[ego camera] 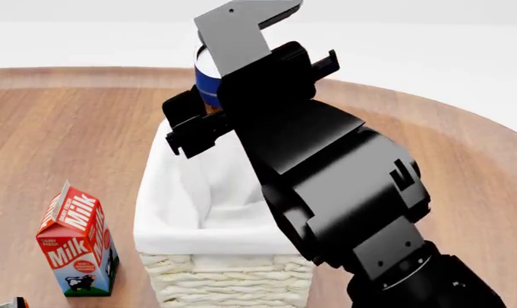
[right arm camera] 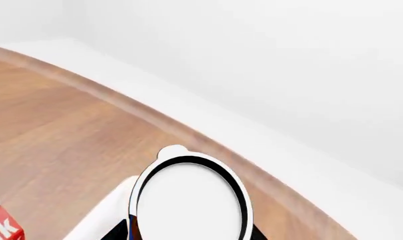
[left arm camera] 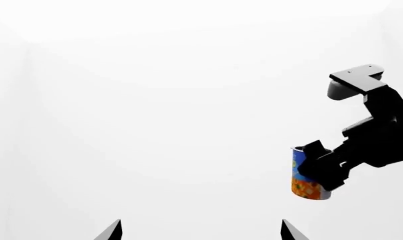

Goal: Pick up the alphabet soup, and put it in the basket.

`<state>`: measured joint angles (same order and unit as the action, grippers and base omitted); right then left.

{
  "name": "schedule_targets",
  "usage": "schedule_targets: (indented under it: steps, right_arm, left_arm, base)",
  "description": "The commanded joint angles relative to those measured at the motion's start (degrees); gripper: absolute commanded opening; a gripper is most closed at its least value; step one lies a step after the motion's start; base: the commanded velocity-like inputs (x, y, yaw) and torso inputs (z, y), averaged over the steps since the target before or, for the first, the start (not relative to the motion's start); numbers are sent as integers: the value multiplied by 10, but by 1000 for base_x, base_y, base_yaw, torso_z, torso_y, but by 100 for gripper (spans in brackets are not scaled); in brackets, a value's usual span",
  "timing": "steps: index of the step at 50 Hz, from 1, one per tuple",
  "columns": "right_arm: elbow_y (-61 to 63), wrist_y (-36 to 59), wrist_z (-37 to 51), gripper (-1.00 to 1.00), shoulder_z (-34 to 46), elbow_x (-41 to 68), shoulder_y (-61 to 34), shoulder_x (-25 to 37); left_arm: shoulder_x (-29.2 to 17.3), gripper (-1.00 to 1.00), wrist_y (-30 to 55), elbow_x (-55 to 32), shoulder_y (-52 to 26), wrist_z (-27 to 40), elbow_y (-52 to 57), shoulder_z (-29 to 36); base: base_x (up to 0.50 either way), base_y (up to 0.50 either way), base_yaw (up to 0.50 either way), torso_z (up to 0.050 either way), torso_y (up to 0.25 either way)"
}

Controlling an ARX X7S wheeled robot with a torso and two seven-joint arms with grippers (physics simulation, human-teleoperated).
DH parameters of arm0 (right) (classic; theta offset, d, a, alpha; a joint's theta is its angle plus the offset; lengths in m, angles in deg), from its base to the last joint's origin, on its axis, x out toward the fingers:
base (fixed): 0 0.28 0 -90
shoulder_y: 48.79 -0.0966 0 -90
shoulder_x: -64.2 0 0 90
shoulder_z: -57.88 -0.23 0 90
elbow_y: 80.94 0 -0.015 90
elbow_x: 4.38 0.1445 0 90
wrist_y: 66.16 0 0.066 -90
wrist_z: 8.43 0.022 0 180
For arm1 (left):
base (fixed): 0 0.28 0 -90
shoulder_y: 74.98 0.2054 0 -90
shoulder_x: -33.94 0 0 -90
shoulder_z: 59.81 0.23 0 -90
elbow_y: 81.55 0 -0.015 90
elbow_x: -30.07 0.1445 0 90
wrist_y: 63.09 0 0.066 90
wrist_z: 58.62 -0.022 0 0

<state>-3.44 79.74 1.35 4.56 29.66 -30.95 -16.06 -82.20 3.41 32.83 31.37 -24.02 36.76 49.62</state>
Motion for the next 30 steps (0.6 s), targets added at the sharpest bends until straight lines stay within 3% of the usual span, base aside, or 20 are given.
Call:
schedule_targets:
  steps: [1, 30]
  right_arm:
    - [-76, 1, 1, -100, -9, -20, -35, -31]
    - [-112, 5, 14, -100, 8, -18, -54, -48]
  left_arm:
    - [-1, 100, -7, -3, -4, -2, -8, 4]
    - [6, 100, 25, 21, -5, 10, 4, 2]
  base:
    - [0, 0, 0, 0, 0]
    - [0, 0, 0, 0, 1]
